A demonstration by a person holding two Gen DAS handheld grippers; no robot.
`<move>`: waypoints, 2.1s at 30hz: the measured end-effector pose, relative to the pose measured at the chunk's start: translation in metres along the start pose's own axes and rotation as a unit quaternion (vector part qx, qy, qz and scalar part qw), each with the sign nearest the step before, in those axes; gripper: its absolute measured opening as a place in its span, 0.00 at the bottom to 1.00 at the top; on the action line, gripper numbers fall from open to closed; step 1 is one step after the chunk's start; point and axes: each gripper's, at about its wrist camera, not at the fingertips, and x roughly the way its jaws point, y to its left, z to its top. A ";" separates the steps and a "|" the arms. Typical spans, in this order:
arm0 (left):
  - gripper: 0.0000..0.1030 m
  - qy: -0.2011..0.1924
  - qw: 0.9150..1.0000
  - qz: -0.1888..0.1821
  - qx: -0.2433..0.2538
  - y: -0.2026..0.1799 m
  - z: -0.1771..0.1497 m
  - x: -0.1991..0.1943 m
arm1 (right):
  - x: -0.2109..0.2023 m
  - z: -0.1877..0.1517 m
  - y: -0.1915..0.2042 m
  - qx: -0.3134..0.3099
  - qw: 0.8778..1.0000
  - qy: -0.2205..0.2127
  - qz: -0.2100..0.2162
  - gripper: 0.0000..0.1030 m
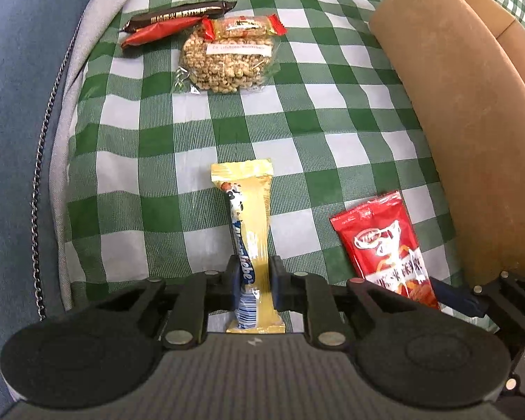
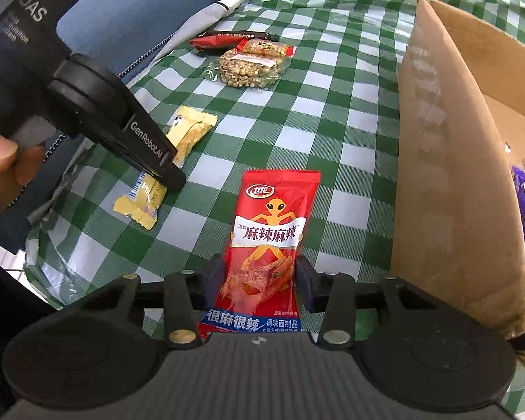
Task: Organize snacks
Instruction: 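Lift both held snacks and carry them over the cardboard box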
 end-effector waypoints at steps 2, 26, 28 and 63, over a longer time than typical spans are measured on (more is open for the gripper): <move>0.18 0.002 1.000 -0.001 0.001 0.001 0.001 0.001 | 0.004 -0.001 0.001 0.002 1.000 0.008 -0.004 0.47; 0.15 -0.037 0.999 0.000 -0.016 0.004 0.005 -0.010 | -0.007 0.002 0.001 -0.015 0.999 -0.040 -0.007 0.43; 0.15 -0.056 0.998 -0.006 -0.031 0.007 0.006 -0.018 | -0.014 0.003 0.000 -0.015 0.998 -0.057 -0.006 0.43; 0.15 -0.391 0.919 -0.040 -0.042 -0.066 0.000 -0.132 | -0.173 0.002 -0.212 0.137 0.926 -0.331 -0.121 0.42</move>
